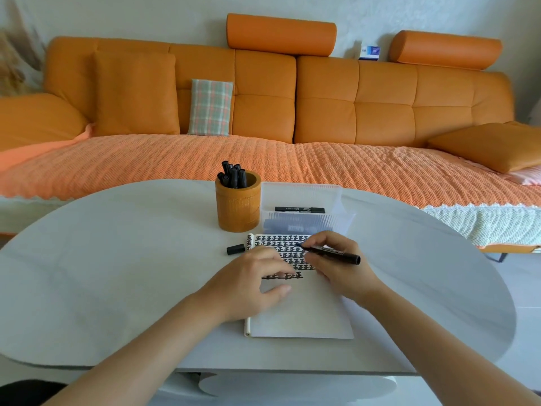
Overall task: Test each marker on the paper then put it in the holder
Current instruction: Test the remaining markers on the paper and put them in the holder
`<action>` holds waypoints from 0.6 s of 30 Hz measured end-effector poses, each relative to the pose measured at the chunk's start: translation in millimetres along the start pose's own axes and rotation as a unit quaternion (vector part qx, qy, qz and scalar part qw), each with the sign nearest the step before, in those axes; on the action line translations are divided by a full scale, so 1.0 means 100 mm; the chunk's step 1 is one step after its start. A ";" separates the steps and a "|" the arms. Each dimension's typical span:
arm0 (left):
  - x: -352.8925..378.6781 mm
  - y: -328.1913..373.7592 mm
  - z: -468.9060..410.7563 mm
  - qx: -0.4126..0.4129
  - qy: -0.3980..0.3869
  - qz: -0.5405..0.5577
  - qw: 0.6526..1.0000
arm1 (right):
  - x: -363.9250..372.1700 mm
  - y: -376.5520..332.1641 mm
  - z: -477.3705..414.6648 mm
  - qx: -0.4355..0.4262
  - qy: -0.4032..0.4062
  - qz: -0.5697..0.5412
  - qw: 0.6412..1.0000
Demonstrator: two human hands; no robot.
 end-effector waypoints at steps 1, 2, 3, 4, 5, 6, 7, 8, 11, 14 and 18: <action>-0.06 -0.05 -0.03 -0.015 0.022 -0.002 1.000 | 0.00 -0.02 -0.02 -0.004 -0.001 0.005 1.000; -0.12 -0.11 -0.05 -0.030 0.046 -0.013 0.998 | 0.00 -0.06 -0.04 -0.010 -0.004 0.006 1.000; -0.18 -0.18 -0.07 -0.047 0.066 -0.031 0.996 | -0.01 -0.09 -0.06 -0.020 -0.013 0.010 1.000; -0.24 -0.26 -0.08 -0.065 0.079 -0.056 0.993 | -0.02 -0.11 -0.07 -0.036 -0.028 0.026 0.999; -0.28 -0.35 -0.09 -0.085 0.083 -0.084 0.989 | -0.02 -0.13 -0.08 -0.051 -0.048 0.054 0.996; -0.32 -0.43 -0.08 -0.108 0.081 -0.108 0.985 | -0.02 -0.14 -0.09 -0.059 -0.069 0.080 0.993; -0.34 -0.51 -0.07 -0.129 0.076 -0.127 0.980 | -0.02 -0.15 -0.11 -0.056 -0.086 0.091 0.991; -0.36 -0.59 -0.05 -0.151 0.066 -0.140 0.976 | 0.00 -0.16 -0.14 -0.037 -0.099 0.074 0.992; -0.35 -0.73 -0.01 -0.192 0.027 -0.148 0.970 | 0.03 -0.18 -0.18 0.038 -0.122 0.012 0.992; -0.34 -0.76 -0.01 -0.189 0.030 -0.144 0.971 | 0.06 -0.19 -0.20 0.050 -0.133 0.028 0.989; -0.39 -0.69 -0.07 -0.168 0.070 -0.132 0.974 | 0.08 -0.23 -0.23 -0.024 -0.112 0.162 0.980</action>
Point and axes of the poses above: each hand's wrist, its own z-axis away from the middle knuckle, its own x-axis out of the palm, y = z × x, the point moved 3 cm from there along -z, towards the middle knuckle, and after that the axes turned 1 degree about -y, right-handed, at the moved point
